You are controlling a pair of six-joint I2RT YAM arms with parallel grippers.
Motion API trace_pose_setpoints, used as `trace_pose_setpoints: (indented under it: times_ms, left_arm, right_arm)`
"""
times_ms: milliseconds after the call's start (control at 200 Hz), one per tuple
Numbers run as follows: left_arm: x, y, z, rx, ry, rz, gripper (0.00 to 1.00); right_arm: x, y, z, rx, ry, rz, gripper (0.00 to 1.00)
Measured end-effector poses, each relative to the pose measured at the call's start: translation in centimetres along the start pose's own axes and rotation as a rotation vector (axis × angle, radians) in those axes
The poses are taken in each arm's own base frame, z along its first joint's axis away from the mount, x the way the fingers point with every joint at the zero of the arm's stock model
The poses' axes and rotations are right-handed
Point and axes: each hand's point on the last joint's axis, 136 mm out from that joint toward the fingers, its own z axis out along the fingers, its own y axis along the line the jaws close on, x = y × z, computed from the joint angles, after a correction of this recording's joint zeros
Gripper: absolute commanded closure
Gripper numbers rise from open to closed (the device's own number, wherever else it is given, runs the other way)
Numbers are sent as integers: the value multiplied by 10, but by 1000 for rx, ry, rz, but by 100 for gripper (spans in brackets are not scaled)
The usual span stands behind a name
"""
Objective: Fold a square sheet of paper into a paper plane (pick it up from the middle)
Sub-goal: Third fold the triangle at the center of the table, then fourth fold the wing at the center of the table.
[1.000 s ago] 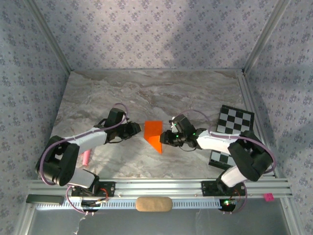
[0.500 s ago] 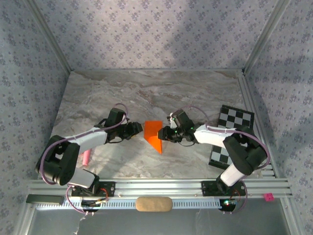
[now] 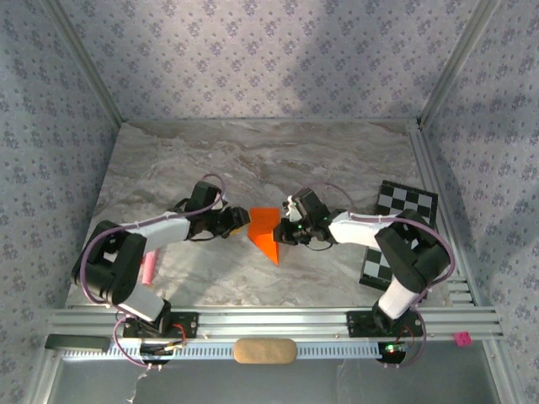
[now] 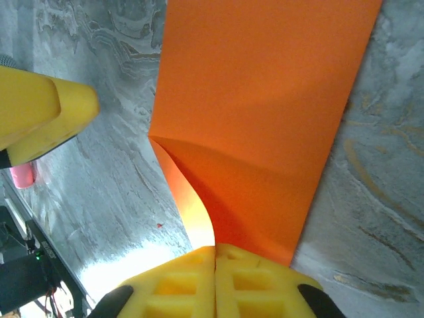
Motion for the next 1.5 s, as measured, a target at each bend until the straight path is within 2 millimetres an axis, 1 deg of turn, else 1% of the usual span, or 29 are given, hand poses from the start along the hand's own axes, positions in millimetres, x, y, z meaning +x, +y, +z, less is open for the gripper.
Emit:
trace_pose_setpoints:
  times_ms: [165,370,540,695,790,949,989,1099,1179,1259,1344,1419,1499]
  left_arm:
    - [-4,-3,4,16,25,-13,44]
    - [-6,-9,10,41,61,-26,43]
    - [-5,-8,19,45,99,-45,44]
    - [-6,-10,25,58,118,-62,51]
    - [-7,-10,30,65,128,-70,52]
    - [-7,-11,36,75,149,-74,58]
    - [-7,-10,38,74,154,-79,61]
    - [-4,-10,44,73,171,-86,75]
    - [-3,-10,47,73,176,-85,84]
    - [-4,-12,48,78,173,-88,89]
    - [-5,-13,49,78,163,-88,93]
    - [-8,-13,49,70,140,-91,94]
    - [-10,-15,45,60,105,-97,94]
  right_arm:
    - [-2,3,-12,-41,-15,-20,95]
    - [-4,9,-24,-82,-35,-48,95]
    - [-3,6,-25,-88,-40,-48,95]
    - [-1,4,-24,-89,-40,-47,95]
    - [0,3,-24,-89,-40,-46,95]
    - [0,2,-24,-90,-40,-46,95]
    - [0,2,-24,-93,-42,-46,95]
    - [1,1,-24,-93,-42,-44,95]
    - [1,-2,-24,-88,-41,-39,93]
    - [2,-4,-25,-81,-40,-34,87]
    - [3,-8,-26,-60,-40,-34,76]
    - [3,-11,-29,-34,-45,-37,64]
    - [2,-14,-36,9,-66,-49,57]
